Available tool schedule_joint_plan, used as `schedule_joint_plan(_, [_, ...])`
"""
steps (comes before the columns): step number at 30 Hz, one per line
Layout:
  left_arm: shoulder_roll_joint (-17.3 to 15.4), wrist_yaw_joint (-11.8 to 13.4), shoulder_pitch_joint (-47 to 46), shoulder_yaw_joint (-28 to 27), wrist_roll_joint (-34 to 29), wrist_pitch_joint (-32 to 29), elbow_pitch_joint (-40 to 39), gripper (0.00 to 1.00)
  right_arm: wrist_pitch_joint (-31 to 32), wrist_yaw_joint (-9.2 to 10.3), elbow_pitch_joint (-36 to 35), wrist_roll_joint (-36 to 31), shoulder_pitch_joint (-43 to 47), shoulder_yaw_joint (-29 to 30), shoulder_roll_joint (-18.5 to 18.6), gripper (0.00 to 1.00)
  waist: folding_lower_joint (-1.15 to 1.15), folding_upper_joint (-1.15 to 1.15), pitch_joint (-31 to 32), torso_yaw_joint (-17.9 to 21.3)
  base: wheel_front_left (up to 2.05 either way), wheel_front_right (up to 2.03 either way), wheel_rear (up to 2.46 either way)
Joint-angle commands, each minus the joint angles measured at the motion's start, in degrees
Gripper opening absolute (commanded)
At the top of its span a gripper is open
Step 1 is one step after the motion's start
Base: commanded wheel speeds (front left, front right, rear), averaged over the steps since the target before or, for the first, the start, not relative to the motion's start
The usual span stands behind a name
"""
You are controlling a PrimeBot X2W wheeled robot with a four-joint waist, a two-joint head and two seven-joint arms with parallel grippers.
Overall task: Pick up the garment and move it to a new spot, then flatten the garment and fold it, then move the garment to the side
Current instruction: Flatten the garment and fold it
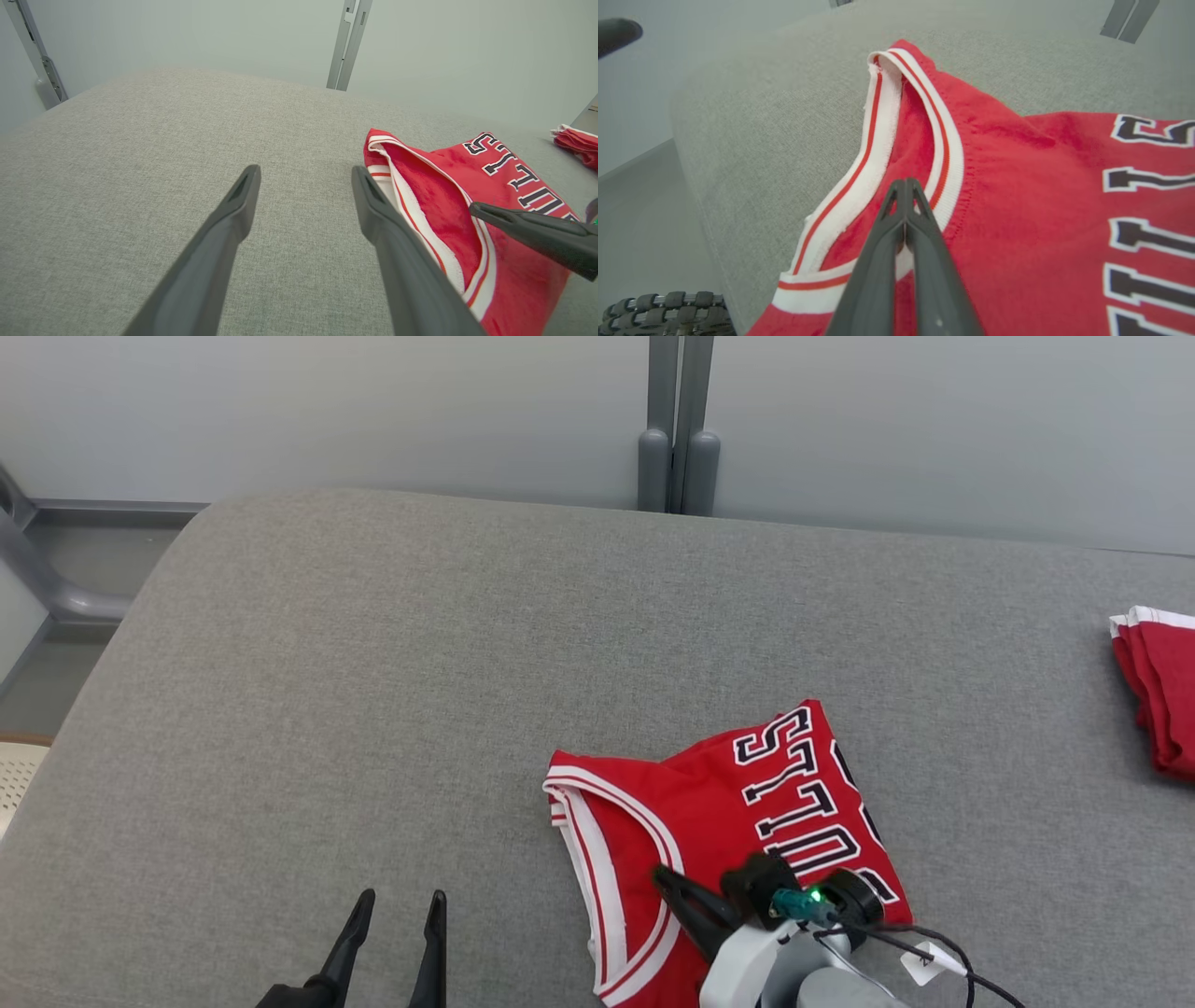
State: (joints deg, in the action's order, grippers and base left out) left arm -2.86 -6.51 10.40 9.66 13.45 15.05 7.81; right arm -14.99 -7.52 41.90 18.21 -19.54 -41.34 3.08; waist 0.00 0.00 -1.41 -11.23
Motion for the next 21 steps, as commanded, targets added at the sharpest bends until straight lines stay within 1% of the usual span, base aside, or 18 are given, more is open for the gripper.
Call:
schedule_joint_plan(1, [-0.12, 0.36, 0.63, -0.18, 0.08, 0.15, 0.06, 1.00, -0.23, 0.07, -1.38, 0.73, -0.74, 0.95, -0.02, 0.00, 0.00, 0.00, 0.50, 0.19, 0.00, 0.00, 0.00])
schedule_joint_plan(5, [-0.12, 0.55, 1.42, -0.66, 0.05, 0.15, -0.26, 1.00, -0.20, 0.07, -7.25, -0.09, 2.18, 5.66, 0.35, 0.00, 0.00, 0.00, 2.10, 1.02, 0.00, 0.00, 0.00])
schedule_joint_plan(8, [-0.11, 0.80, 1.87, -1.18, -0.25, 0.16, -0.97, 1.00, -0.19, 0.07, -13.78, -1.77, 5.49, 11.62, 2.79, 0.00, 0.00, 0.00, 3.14, 2.09, 0.00, 0.00, 0.00])
schedule_joint_plan(9, [-0.12, 0.87, 2.06, -1.39, -0.34, 0.15, -1.14, 1.00, -0.19, 0.07, -15.77, -2.44, 6.64, 13.59, 3.47, 0.06, 0.00, 0.00, 3.37, 2.37, 0.00, 0.00, 0.00])
schedule_joint_plan(10, [-0.12, 0.93, 2.24, -1.65, -0.39, 0.15, -1.32, 1.00, -0.20, 0.07, -18.06, -3.29, 7.72, 15.76, 4.12, 0.17, 0.00, 0.00, 3.61, 2.78, 0.00, 0.00, 0.00])
schedule_joint_plan(11, [-0.12, 0.99, 2.43, -1.84, -0.48, 0.15, -1.50, 1.00, -0.19, 0.06, -20.77, -4.13, 9.31, 18.37, 4.97, 0.39, 0.00, 0.00, 3.82, 3.26, 0.00, 0.00, 0.00])
schedule_joint_plan(12, [-0.12, 1.01, 2.51, -2.04, -0.61, 0.15, -1.59, 1.00, -0.20, 0.06, -23.32, -4.87, 11.03, 20.78, 5.83, 0.71, 0.00, 0.00, 4.04, 3.80, 0.00, 0.00, 0.00])
schedule_joint_plan(13, [-0.12, 0.97, 2.60, -2.26, -0.74, 0.15, -1.67, 1.00, -0.20, 0.06, -25.45, -5.29, 12.25, 22.68, 6.41, 0.98, 0.00, 0.00, 4.21, 4.26, 0.00, 0.00, 0.00])
schedule_joint_plan(14, [-0.12, 0.94, 2.83, -2.58, -0.78, 0.15, -1.68, 1.00, -0.20, 0.06, -27.64, -5.43, 13.91, 25.28, 7.12, 1.00, 0.00, 0.00, 4.52, 4.92, 0.00, 0.00, 0.00])
schedule_joint_plan(16, [-0.12, 0.83, 3.24, -3.07, -0.96, 0.15, -1.50, 1.00, -0.21, 0.06, -30.22, -6.50, 16.67, 29.23, 8.85, 1.00, 0.00, 0.00, 5.05, 6.04, 0.00, 0.00, 0.00])
schedule_joint_plan(21, [-0.12, 0.45, 3.38, -4.29, -1.43, 0.15, -0.96, 1.00, -0.21, 0.06, -32.83, -6.64, 21.59, 37.00, 10.48, 1.00, 0.00, 0.00, 5.88, 8.22, 0.00, 0.00, 0.00])
